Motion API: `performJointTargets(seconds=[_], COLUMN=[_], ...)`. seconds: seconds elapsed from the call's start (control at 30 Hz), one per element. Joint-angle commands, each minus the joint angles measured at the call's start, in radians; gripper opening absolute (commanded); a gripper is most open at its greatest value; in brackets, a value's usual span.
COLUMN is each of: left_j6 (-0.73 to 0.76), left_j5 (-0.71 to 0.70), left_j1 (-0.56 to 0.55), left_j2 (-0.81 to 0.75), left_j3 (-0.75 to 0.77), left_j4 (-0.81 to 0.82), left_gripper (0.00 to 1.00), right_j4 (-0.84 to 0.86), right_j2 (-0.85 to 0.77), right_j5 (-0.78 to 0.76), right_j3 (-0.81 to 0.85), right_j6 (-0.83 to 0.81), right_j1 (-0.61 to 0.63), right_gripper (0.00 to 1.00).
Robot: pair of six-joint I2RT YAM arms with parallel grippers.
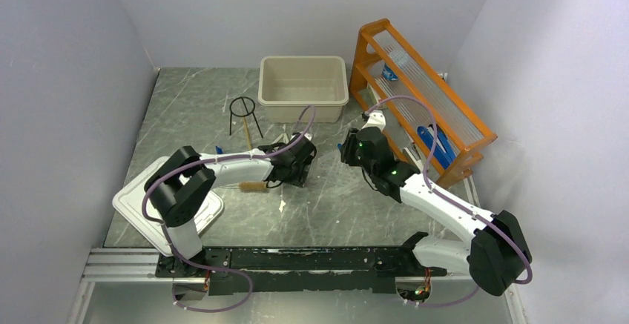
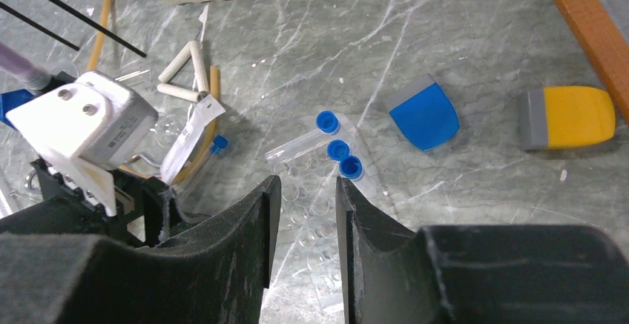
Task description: Organize the chemistry lab equipment
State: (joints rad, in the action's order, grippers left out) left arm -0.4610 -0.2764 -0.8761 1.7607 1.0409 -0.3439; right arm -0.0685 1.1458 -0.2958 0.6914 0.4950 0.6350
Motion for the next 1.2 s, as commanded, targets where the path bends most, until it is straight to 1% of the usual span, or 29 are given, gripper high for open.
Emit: performJointTargets(seconds=[0.0, 0.1, 0.13, 0.17, 0.2, 0.3, 0.37, 0.5, 0.57, 0.7, 0.77, 0.83, 1.03, 1.17], left_j6=[-0.001, 0.007, 0.007, 0.003, -0.001, 0.003, 0.008, 0.015, 0.025, 0.030, 0.030, 0.035, 0.081, 0.113], left_j5=[-0.032, -0.009, -0.014, -0.028, -0.045, -0.070, -0.062, -0.063, -0.052, -0.047, -0.042, -0.019, 0.113, 0.204], left_j1=[-0.003, -0.003, -0.003, -0.002, -0.002, -0.004, -0.004, -0.004, -0.005, -0.014, -0.021, -0.030, -0.058, -0.061], left_j2=[0.019, 0.024, 0.026, 0.030, 0.035, 0.054, 0.059, 0.063, 0.062, 0.064, 0.048, 0.018, -0.132, -0.234], left_j3=[0.014, 0.002, 0.000, 0.000, 0.002, 0.007, 0.005, 0.000, -0.005, 0.004, 0.004, -0.003, -0.044, -0.088], left_j4=[0.016, 0.037, 0.041, 0.036, 0.028, 0.017, 0.025, 0.039, 0.054, 0.040, 0.029, 0.025, 0.062, 0.137], left_gripper=[0.65, 0.62, 0.58, 0.51, 0.47, 0.38, 0.35, 0.35, 0.34, 0.21, 0.16, 0.14, 0.10, 0.08], right_j4=[0.032, 0.032, 0.032, 0.032, 0.030, 0.030, 0.030, 0.027, 0.029, 0.018, 0.009, 0.002, -0.016, -0.021], right_j2=[0.005, 0.002, 0.001, -0.001, -0.002, -0.004, -0.006, -0.007, -0.009, -0.013, -0.019, -0.027, -0.044, -0.040], right_j5=[0.017, 0.018, 0.018, 0.018, 0.017, 0.015, 0.014, 0.012, 0.013, 0.013, 0.018, 0.031, 0.131, 0.227], right_j3=[-0.015, -0.021, -0.021, -0.021, -0.021, -0.021, -0.021, -0.022, -0.024, -0.023, -0.020, -0.014, 0.007, 0.022], right_j6=[-0.001, 0.004, 0.005, 0.006, 0.008, 0.010, 0.010, 0.016, 0.020, 0.027, 0.033, 0.040, 0.060, 0.087], right_j1=[-0.005, -0.006, -0.006, -0.005, -0.005, -0.005, -0.006, -0.006, -0.006, -0.006, -0.007, -0.006, -0.014, -0.024], right_gripper=[0.37, 0.37, 0.37, 0.37, 0.37, 0.37, 0.37, 0.37, 0.37, 0.37, 0.37, 0.37, 0.40, 0.43])
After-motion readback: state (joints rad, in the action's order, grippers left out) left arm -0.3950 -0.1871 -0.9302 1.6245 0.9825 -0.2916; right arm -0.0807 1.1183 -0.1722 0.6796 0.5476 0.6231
